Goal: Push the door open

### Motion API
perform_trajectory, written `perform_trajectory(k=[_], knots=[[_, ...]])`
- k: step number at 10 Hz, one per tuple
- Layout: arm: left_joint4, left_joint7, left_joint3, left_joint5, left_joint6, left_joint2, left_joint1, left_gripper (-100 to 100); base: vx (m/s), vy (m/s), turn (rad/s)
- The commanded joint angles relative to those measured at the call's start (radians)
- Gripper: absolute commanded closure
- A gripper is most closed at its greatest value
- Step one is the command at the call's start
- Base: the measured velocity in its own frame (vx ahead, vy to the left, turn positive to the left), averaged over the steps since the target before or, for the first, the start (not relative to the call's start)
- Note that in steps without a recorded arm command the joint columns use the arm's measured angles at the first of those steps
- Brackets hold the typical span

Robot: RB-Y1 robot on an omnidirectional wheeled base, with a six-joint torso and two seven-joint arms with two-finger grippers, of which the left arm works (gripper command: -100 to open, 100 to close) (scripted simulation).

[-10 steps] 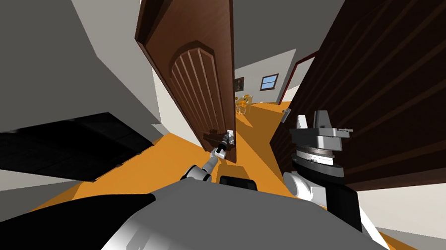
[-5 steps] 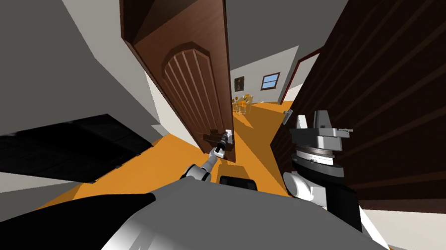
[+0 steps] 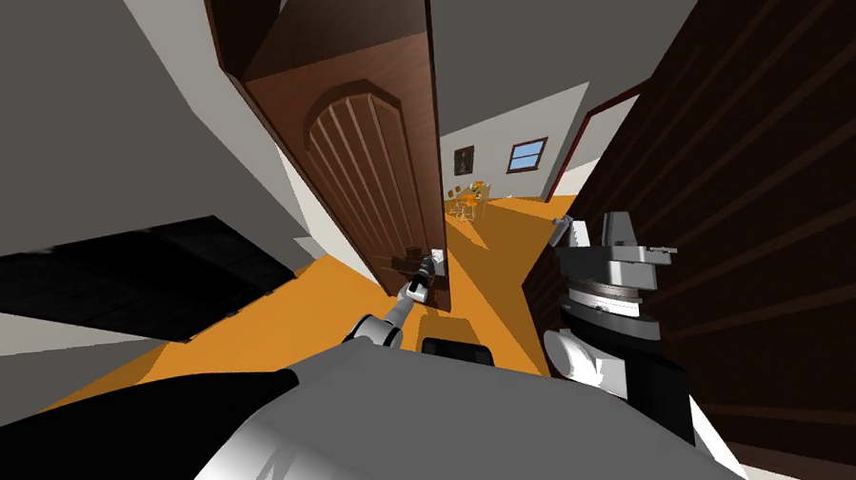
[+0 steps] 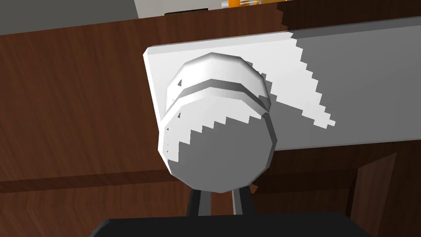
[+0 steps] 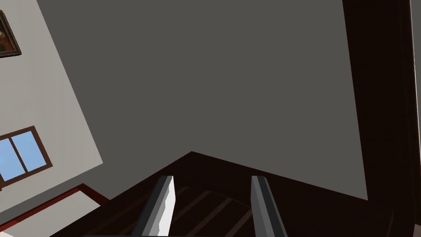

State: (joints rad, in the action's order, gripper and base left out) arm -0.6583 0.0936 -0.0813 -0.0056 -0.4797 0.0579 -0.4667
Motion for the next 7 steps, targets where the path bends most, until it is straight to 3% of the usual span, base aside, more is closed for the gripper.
perform_trajectory(k=[1, 2, 7], knots=[[-0.033, 0.000, 0.002, 0.000, 0.020, 0.006, 0.014, 100, 0.061, -0.020, 0.011], [-0.024, 0.000, 0.003, 0.002, 0.015, 0.008, 0.009, -100, -0.068, -0.011, 0.042], [-0.031, 0.003, 0.005, 0.006, 0.024, -0.001, 0.007, -100, -0.230, -0.043, 0.042]])
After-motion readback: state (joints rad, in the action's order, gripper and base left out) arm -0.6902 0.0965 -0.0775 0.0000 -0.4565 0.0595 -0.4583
